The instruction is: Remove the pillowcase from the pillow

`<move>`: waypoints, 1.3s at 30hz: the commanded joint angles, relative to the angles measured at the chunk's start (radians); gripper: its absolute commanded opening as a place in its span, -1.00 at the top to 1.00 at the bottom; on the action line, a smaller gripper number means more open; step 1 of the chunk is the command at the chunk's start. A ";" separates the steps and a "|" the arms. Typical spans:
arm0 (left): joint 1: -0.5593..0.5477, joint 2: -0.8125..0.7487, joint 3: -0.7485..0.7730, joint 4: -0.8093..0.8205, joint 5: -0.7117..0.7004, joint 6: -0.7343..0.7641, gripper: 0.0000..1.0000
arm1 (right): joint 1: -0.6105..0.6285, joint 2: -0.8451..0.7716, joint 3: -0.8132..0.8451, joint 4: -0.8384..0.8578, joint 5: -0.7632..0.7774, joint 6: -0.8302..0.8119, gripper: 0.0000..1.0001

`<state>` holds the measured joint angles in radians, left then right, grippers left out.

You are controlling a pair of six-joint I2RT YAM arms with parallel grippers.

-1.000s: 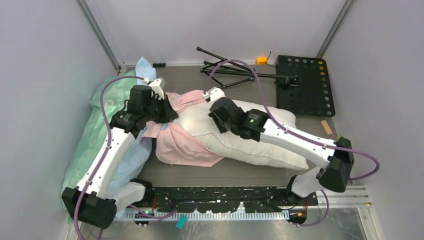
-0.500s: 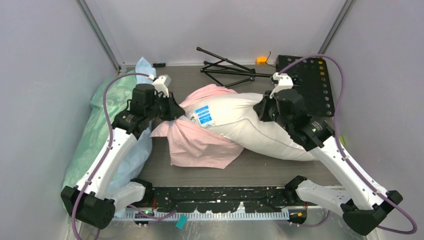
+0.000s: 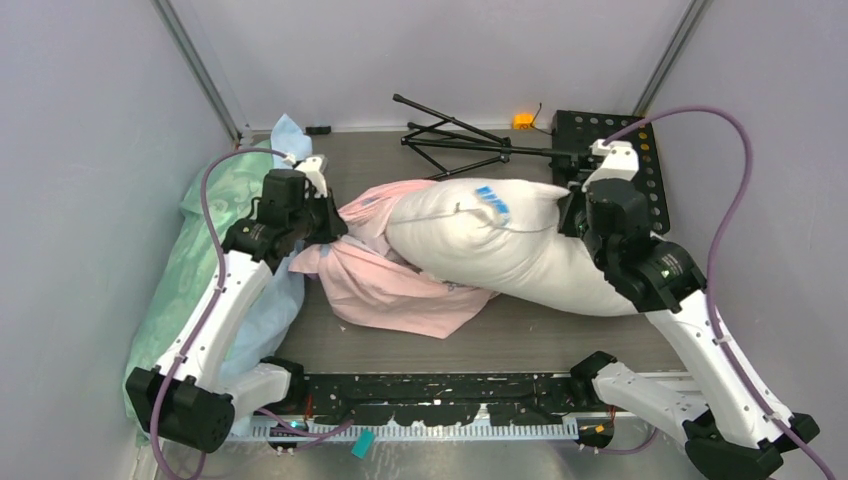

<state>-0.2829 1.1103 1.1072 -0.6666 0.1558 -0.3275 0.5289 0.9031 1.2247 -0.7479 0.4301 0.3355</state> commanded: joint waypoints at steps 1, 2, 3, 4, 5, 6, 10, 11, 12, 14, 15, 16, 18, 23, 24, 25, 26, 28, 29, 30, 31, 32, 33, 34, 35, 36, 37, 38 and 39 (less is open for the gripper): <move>0.040 0.000 -0.009 -0.079 -0.163 0.048 1.00 | -0.057 -0.054 0.160 0.075 0.397 -0.135 0.99; 0.040 0.001 -0.013 -0.079 -0.184 0.048 1.00 | -0.057 -0.059 0.184 0.084 0.412 -0.152 0.99; 0.040 0.005 -0.016 -0.078 -0.197 0.048 1.00 | -0.057 -0.061 0.208 0.094 0.421 -0.166 0.99; 0.040 0.010 -0.015 -0.080 -0.210 0.044 1.00 | -0.057 -0.062 0.226 0.105 0.431 -0.181 0.99; 0.040 0.017 -0.013 -0.081 -0.221 0.042 1.00 | -0.057 -0.059 0.247 0.119 0.438 -0.195 0.99; 0.040 0.030 -0.008 -0.084 -0.229 0.040 1.00 | -0.057 -0.054 0.263 0.133 0.441 -0.212 0.99; 0.040 0.080 0.026 -0.092 -0.239 0.032 1.00 | -0.057 -0.008 0.329 0.181 0.453 -0.243 0.99; 0.040 0.093 0.037 -0.091 -0.237 0.030 1.00 | -0.057 0.007 0.346 0.189 0.455 -0.245 0.99; 0.040 0.104 0.050 -0.093 -0.236 0.031 1.00 | -0.057 0.020 0.367 0.198 0.456 -0.247 0.99; 0.040 0.124 0.084 -0.093 -0.244 0.028 1.00 | -0.058 0.050 0.396 0.237 0.468 -0.267 0.99; 0.040 0.133 0.099 -0.089 -0.252 0.028 1.00 | -0.057 0.066 0.411 0.267 0.487 -0.292 0.99; 0.040 0.144 0.121 -0.083 -0.262 0.026 1.00 | -0.058 0.090 0.433 0.295 0.506 -0.321 1.00; 0.040 0.177 0.194 -0.082 -0.275 0.025 1.00 | -0.057 0.165 0.500 0.316 0.552 -0.379 1.00; 0.040 0.310 0.429 -0.082 -0.197 0.001 1.00 | -0.057 0.332 0.622 0.323 0.518 -0.425 0.99; 0.040 0.333 0.462 -0.069 -0.176 -0.010 1.00 | -0.057 0.364 0.632 0.323 0.507 -0.420 1.00; 0.040 0.353 0.492 -0.057 -0.163 -0.022 1.00 | -0.057 0.392 0.641 0.322 0.500 -0.410 1.00; 0.039 0.374 0.522 -0.043 -0.139 -0.032 1.00 | -0.056 0.423 0.650 0.323 0.489 -0.397 0.99; 0.039 0.412 0.569 -0.017 -0.104 -0.047 1.00 | -0.057 0.478 0.668 0.329 0.450 -0.362 0.99; 0.039 0.430 0.598 -0.006 -0.091 -0.053 1.00 | -0.057 0.506 0.677 0.333 0.425 -0.345 0.99; 0.039 0.445 0.615 0.005 -0.073 -0.058 1.00 | -0.057 0.535 0.696 0.330 0.390 -0.327 0.99; 0.039 0.459 0.632 0.013 -0.049 -0.060 0.88 | -0.057 0.565 0.723 0.314 0.343 -0.301 0.92; 0.039 0.469 0.648 0.020 -0.011 -0.059 0.52 | -0.058 0.594 0.770 0.281 0.286 -0.275 0.61; 0.039 0.475 0.659 0.025 0.032 -0.049 -0.08 | -0.057 0.629 0.815 0.224 0.214 -0.250 0.08; 0.035 0.466 0.660 0.028 0.065 -0.037 -0.81 | -0.058 0.650 0.855 0.184 0.129 -0.226 -0.31; 0.029 0.456 0.647 0.036 0.068 -0.025 -0.95 | -0.058 0.661 0.876 0.152 0.085 -0.203 -0.52; 0.022 0.414 0.613 0.057 0.050 -0.015 -0.99 | -0.057 0.659 0.875 0.134 0.055 -0.186 -0.63; 0.019 0.374 0.571 0.085 0.031 -0.009 -0.99 | -0.058 0.644 0.853 0.130 0.044 -0.174 -0.67; 0.019 0.331 0.519 0.113 0.019 0.005 -1.00 | -0.058 0.622 0.816 0.140 0.040 -0.169 -0.69; 0.019 0.289 0.468 0.134 0.006 0.022 -1.00 | -0.058 0.589 0.761 0.157 0.043 -0.167 -0.70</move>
<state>-0.2558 1.5684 1.6798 -0.6510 0.1410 -0.3553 0.4656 1.6154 2.0090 -0.6239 0.5903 0.0891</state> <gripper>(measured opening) 0.994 0.836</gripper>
